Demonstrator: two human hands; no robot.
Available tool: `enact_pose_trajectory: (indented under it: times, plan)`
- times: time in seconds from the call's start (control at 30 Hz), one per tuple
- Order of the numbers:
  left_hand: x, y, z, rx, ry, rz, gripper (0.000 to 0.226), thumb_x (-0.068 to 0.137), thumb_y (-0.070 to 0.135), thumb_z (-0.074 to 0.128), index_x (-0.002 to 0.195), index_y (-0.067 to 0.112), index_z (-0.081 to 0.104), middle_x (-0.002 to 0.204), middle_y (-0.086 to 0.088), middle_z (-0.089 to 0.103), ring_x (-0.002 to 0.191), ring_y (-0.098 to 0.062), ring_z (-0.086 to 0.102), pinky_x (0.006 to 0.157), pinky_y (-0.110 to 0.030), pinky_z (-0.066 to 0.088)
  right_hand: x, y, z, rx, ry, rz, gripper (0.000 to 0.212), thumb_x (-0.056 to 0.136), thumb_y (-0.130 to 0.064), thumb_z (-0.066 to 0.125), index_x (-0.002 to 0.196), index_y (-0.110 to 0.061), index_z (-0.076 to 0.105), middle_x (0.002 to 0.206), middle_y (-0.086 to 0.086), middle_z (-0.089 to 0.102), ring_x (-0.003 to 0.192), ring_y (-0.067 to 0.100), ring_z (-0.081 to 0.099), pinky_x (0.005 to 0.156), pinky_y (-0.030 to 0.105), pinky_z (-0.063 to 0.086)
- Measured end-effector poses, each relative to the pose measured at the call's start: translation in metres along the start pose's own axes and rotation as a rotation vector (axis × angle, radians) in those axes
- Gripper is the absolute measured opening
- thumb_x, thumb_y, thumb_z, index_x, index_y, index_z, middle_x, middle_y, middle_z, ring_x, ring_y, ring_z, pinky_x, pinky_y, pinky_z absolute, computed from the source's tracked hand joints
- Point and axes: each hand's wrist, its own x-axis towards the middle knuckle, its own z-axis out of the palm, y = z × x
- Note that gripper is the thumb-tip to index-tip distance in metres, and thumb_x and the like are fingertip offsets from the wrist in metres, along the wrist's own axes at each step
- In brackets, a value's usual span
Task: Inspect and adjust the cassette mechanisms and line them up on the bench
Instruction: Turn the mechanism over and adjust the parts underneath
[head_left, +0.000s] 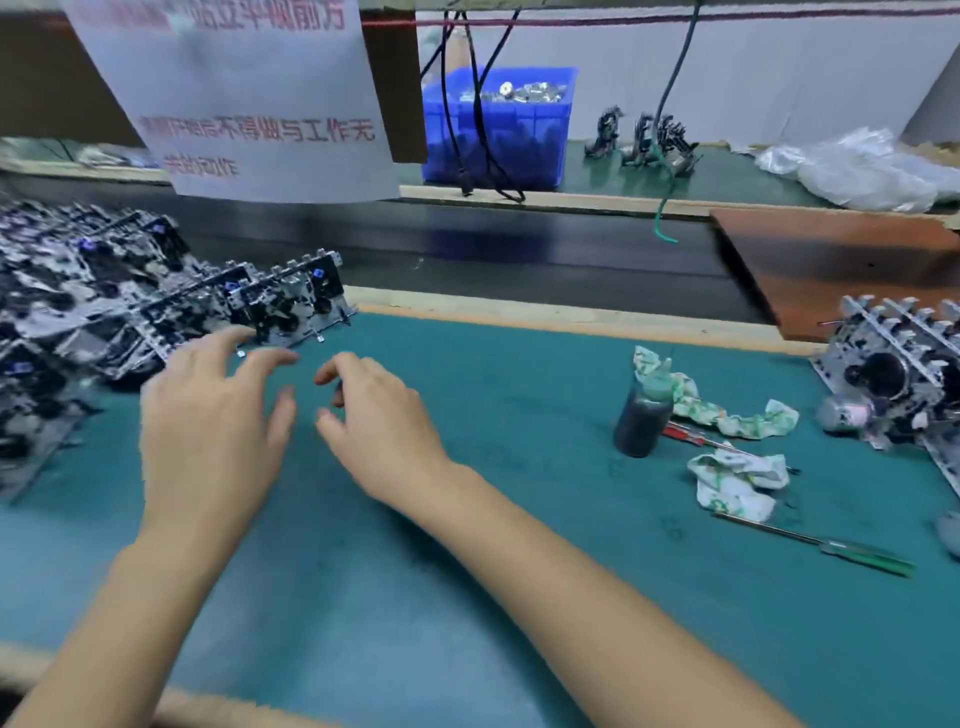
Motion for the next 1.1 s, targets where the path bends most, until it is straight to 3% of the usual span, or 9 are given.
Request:
enact_pose_trajectory:
  times: [0.1, 0.23, 0.3, 0.4, 0.57, 0.73, 0.87, 0.97, 1.1]
  plan:
    - [0.011, -0.031, 0.002, 0.045, 0.145, -0.201, 0.029, 0.089, 0.015, 0.062, 0.114, 0.0, 0.058, 0.115, -0.029, 0.053, 0.101, -0.047, 0.051, 0.077, -0.055, 0.042, 0.026, -0.023, 0.027, 0.041, -0.059, -0.06, 0.038, 0.088, -0.022, 0.062, 0.122, -0.008, 0.049, 0.118, 0.014, 0.053, 0.108, 0.033, 0.051, 0.088, 0.043, 0.041]
    - [0.03, -0.06, 0.013, 0.011, -0.094, -0.584, 0.056, 0.096, 0.038, 0.051, 0.128, -0.007, 0.043, 0.126, -0.036, 0.045, 0.112, -0.051, 0.046, 0.089, -0.056, 0.039, 0.048, -0.044, 0.061, 0.013, -0.046, -0.072, 0.028, 0.092, -0.017, 0.054, 0.115, -0.003, 0.046, 0.114, 0.021, 0.054, 0.102, 0.041, 0.052, 0.073, 0.042, 0.036]
    - [0.037, -0.065, 0.015, -0.078, -0.265, -0.681, 0.053, 0.098, 0.042, 0.041, 0.111, -0.009, 0.052, 0.121, -0.038, 0.05, 0.11, -0.05, 0.049, 0.087, -0.048, 0.039, 0.054, -0.045, 0.071, -0.022, -0.021, -0.076, 0.02, 0.095, -0.015, 0.046, 0.112, -0.003, 0.045, 0.111, 0.022, 0.056, 0.097, 0.042, 0.054, 0.068, 0.04, 0.032]
    - [0.038, -0.06, 0.017, -0.183, -0.313, -0.625, 0.048, 0.101, 0.032, 0.033, 0.094, -0.009, 0.057, 0.107, -0.038, 0.055, 0.099, -0.047, 0.051, 0.08, -0.044, 0.037, 0.058, -0.041, 0.069, -0.07, 0.005, -0.086, 0.014, 0.098, -0.011, 0.038, 0.108, -0.004, 0.043, 0.104, 0.024, 0.06, 0.09, 0.041, 0.055, 0.064, 0.038, 0.032]
    - [0.023, -0.035, 0.002, -0.212, -0.217, -0.446, 0.032, 0.097, 0.016, 0.038, 0.074, -0.002, 0.052, 0.077, -0.029, 0.058, 0.073, -0.037, 0.045, 0.065, -0.04, 0.032, 0.029, -0.036, 0.042, -0.082, 0.024, -0.202, 0.016, 0.092, -0.015, 0.052, 0.1, -0.004, 0.043, 0.096, 0.022, 0.061, 0.084, 0.042, 0.056, 0.061, 0.039, 0.034]
    - [-0.02, 0.032, -0.022, -0.345, -0.272, -0.191, 0.021, 0.096, 0.024, 0.039, 0.087, 0.015, 0.056, 0.063, 0.0, 0.053, 0.066, -0.03, 0.045, 0.056, -0.039, 0.029, -0.05, -0.005, -0.009, -0.001, 0.146, -0.248, 0.024, 0.087, -0.024, 0.063, 0.1, -0.008, 0.049, 0.082, 0.005, 0.061, 0.073, 0.032, 0.05, 0.061, 0.04, 0.039]
    - [-0.047, 0.091, -0.032, -0.587, -0.432, -0.01, 0.021, 0.091, 0.035, 0.032, 0.08, 0.031, 0.049, 0.063, 0.006, 0.06, 0.065, -0.014, 0.054, 0.057, -0.021, 0.038, -0.11, 0.023, -0.06, -0.017, 0.118, -0.19, 0.025, 0.081, -0.023, 0.065, 0.086, -0.018, 0.042, 0.063, -0.011, 0.042, 0.062, 0.014, 0.036, 0.059, 0.033, 0.038]
    - [-0.054, 0.127, -0.028, -0.731, -0.524, 0.107, 0.026, 0.088, 0.042, 0.029, 0.094, 0.032, 0.053, 0.072, 0.014, 0.062, 0.068, -0.013, 0.055, 0.066, -0.024, 0.043, -0.146, 0.039, -0.092, -0.041, 0.158, -0.117, 0.018, 0.082, -0.031, 0.055, 0.084, -0.018, 0.044, 0.073, -0.008, 0.052, 0.07, 0.015, 0.051, 0.066, 0.039, 0.046]
    - [-0.044, 0.161, -0.01, -0.844, -0.7, 0.067, 0.028, 0.094, 0.035, 0.037, 0.11, 0.027, 0.058, 0.078, 0.009, 0.068, 0.062, -0.008, 0.063, 0.077, -0.034, 0.051, -0.171, 0.057, -0.114, -0.104, 0.193, 0.0, 0.012, 0.088, -0.022, 0.058, 0.095, -0.015, 0.053, 0.089, -0.006, 0.063, 0.087, 0.017, 0.058, 0.077, 0.039, 0.047]
